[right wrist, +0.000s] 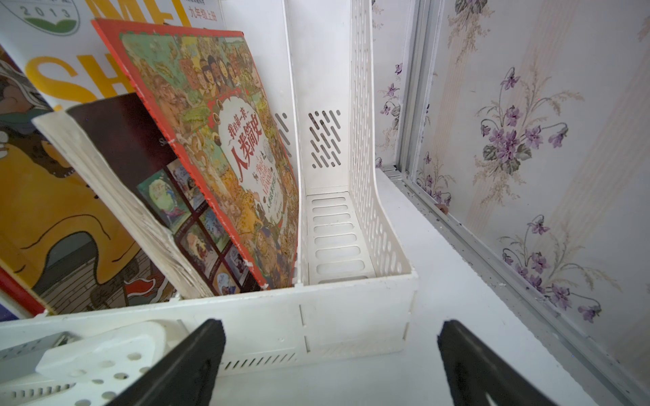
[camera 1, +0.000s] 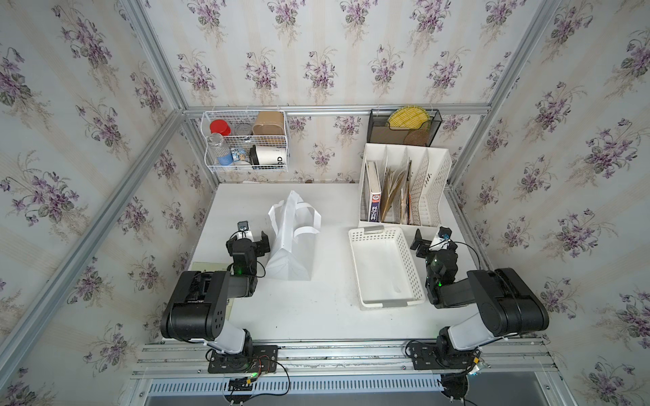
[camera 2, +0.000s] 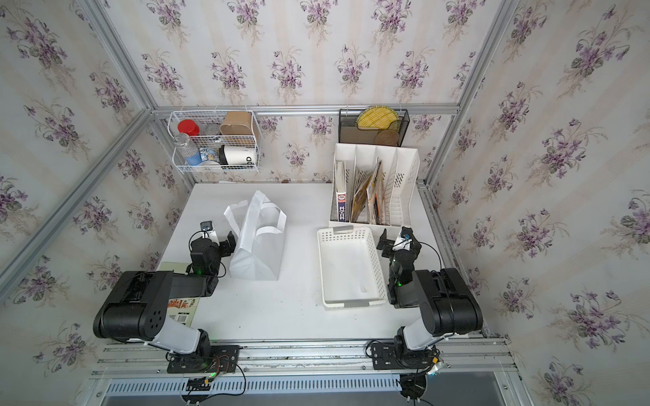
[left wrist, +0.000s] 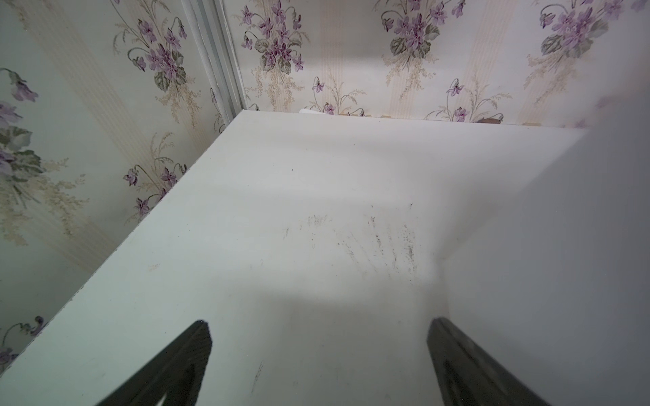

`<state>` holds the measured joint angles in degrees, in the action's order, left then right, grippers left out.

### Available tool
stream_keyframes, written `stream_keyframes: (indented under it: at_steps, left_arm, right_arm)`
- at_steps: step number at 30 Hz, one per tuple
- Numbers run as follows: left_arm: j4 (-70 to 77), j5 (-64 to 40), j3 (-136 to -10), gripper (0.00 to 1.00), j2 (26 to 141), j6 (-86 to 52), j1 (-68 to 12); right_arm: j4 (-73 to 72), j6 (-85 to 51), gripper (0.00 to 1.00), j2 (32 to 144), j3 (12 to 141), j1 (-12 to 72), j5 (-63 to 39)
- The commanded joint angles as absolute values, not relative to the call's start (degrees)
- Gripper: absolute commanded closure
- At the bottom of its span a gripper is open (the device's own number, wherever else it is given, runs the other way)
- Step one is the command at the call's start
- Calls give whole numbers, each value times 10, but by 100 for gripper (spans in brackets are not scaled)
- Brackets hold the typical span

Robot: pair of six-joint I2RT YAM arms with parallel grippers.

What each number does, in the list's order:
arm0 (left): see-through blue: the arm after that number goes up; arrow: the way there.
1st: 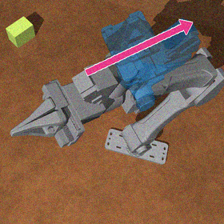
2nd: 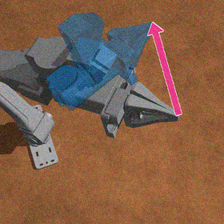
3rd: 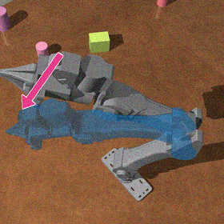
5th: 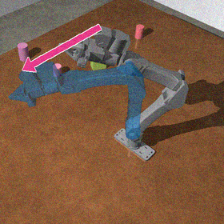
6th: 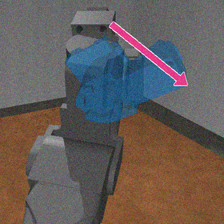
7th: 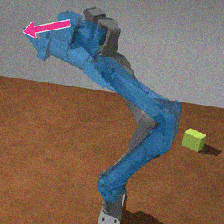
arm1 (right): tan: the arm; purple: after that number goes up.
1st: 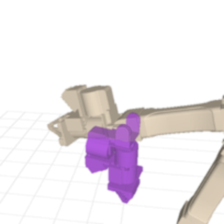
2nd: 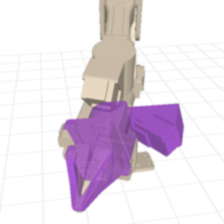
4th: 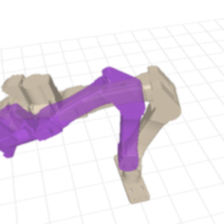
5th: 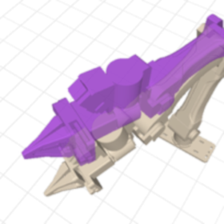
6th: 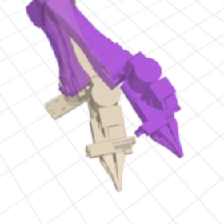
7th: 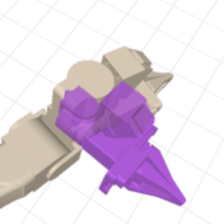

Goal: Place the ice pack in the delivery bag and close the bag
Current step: Reset both arms

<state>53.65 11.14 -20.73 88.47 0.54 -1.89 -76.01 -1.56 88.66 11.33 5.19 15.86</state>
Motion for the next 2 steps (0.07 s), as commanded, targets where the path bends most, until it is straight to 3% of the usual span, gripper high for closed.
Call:
stream_keyframes:
  at_steps: [1,2]
  left_arm:
    - [543,108,-210,0,885,11,-19]
    - [543,108,-209,0,885,11,-19]
  right_arm:
    - [-775,-19,0,887,114,52,164]
    - [-775,-19,0,886,114,52,164]
